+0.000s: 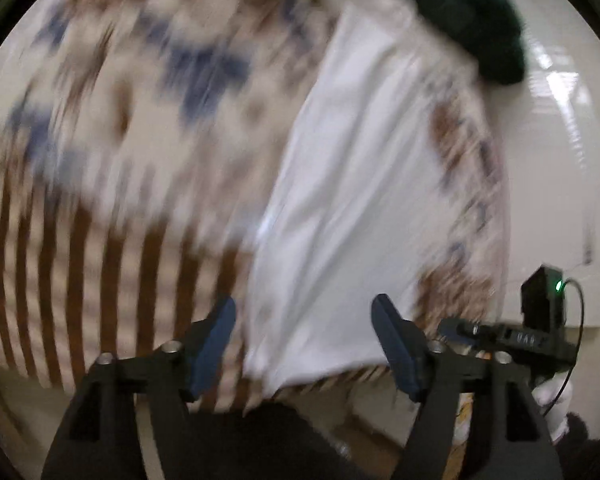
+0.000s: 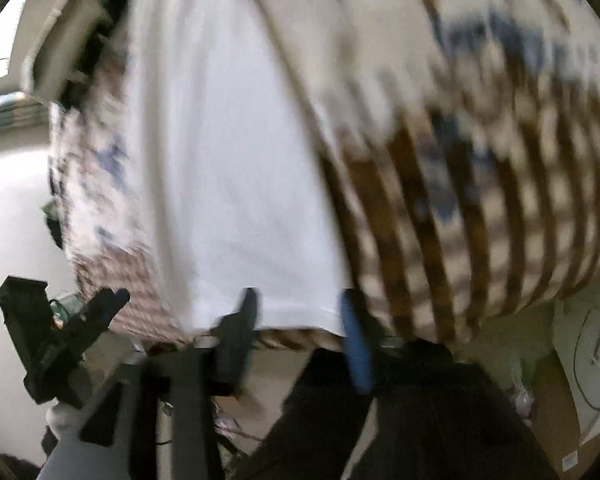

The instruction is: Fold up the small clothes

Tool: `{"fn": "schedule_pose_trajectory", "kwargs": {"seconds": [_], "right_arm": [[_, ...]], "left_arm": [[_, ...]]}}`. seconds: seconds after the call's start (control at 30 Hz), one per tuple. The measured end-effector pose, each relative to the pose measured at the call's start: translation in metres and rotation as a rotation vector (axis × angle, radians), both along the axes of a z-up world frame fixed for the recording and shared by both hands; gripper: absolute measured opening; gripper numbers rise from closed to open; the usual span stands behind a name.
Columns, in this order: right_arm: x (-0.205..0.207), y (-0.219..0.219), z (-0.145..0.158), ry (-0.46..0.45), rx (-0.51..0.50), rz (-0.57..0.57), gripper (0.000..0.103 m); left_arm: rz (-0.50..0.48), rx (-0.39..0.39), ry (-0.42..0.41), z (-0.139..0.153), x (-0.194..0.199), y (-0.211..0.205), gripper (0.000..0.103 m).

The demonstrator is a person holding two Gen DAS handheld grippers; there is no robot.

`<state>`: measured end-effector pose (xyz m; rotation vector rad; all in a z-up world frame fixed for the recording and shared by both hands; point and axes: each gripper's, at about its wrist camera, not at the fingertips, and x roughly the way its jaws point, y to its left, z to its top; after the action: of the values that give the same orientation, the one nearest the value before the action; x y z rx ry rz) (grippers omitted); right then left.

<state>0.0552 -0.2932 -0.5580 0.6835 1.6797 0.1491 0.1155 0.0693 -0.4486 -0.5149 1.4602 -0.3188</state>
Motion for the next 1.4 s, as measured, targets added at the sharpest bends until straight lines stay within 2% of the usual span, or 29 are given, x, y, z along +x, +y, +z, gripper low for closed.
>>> {"fn": "schedule_pose_trajectory", "kwargs": {"seconds": [0.07,0.1,0.13,0.27,0.37,0.43,0.57,0.73,0.8,0.9,1.0,1.03,1.07,1.1,1.13,1.17,1.2,1.27,1.3,1.4], "right_arm": [[0.032,-0.001,0.031,-0.047,0.0,-0.009,0.055],[0.054,-0.002,0.045,-0.072,-0.008,-0.011,0.055],[0.066,-0.003,0.051,-0.087,-0.007,-0.013,0.055],[0.152,-0.016,0.074,-0.17,-0.054,-0.028,0.055],[0.215,-0.028,0.071,-0.211,-0.068,-0.022,0.055],[0.256,-0.034,0.063,-0.228,-0.082,-0.004,0.055],[0.348,-0.046,0.03,-0.25,-0.073,0.028,0.055],[0.433,-0.048,-0.004,-0.287,0.019,0.017,0.055],[0.461,-0.047,-0.015,-0.3,0.055,0.027,0.055],[0.503,-0.042,-0.036,-0.293,0.05,0.061,0.055],[0.527,-0.038,-0.057,-0.264,0.126,0.063,0.055],[0.537,-0.034,-0.062,-0.265,0.166,0.07,0.055],[0.543,-0.03,-0.065,-0.269,0.185,0.08,0.055],[0.545,-0.027,-0.066,-0.272,0.188,0.086,0.055],[0.549,-0.023,-0.066,-0.277,0.186,0.096,0.054],[0.55,-0.021,-0.063,-0.295,0.182,0.1,0.045],[0.551,-0.019,-0.06,-0.313,0.175,0.106,0.026],[0.548,-0.014,-0.048,-0.35,0.15,0.133,0.014],[0.545,-0.013,-0.043,-0.37,0.141,0.14,0.01],[0.537,-0.011,-0.024,-0.418,0.138,0.148,0.008]], "left_arm": [[0.02,-0.034,-0.039,0.008,0.036,-0.005,0.07],[0.034,-0.061,-0.065,0.01,0.068,-0.008,0.07],[0.043,-0.07,-0.079,0.01,0.085,-0.007,0.07],[0.097,-0.081,-0.167,-0.002,0.193,-0.031,0.069],[0.113,-0.056,-0.176,-0.023,0.253,-0.041,0.069],[0.11,-0.046,-0.145,-0.045,0.289,-0.046,0.069],[0.098,-0.033,-0.101,-0.087,0.34,-0.059,0.069],[0.104,-0.006,-0.092,-0.114,0.375,-0.073,0.069],[0.126,0.003,-0.119,-0.119,0.382,-0.077,0.069],[0.157,0.021,-0.161,-0.12,0.386,-0.079,0.068],[0.168,0.036,-0.226,-0.116,0.382,-0.082,0.066],[0.165,0.039,-0.249,-0.115,0.381,-0.083,0.05],[0.159,0.048,-0.267,-0.114,0.38,-0.083,0.02],[0.144,0.048,-0.28,-0.113,0.38,-0.084,0.011],[0.142,0.048,-0.287,-0.114,0.381,-0.082,0.011],[0.137,0.054,-0.303,-0.112,0.38,-0.081,0.01],[0.128,0.064,-0.324,-0.107,0.379,-0.081,0.01],[0.118,0.077,-0.359,-0.099,0.376,-0.081,0.009],[0.114,0.078,-0.379,-0.091,0.372,-0.079,0.009],[0.108,0.085,-0.417,-0.075,0.369,-0.08,0.009]]}}
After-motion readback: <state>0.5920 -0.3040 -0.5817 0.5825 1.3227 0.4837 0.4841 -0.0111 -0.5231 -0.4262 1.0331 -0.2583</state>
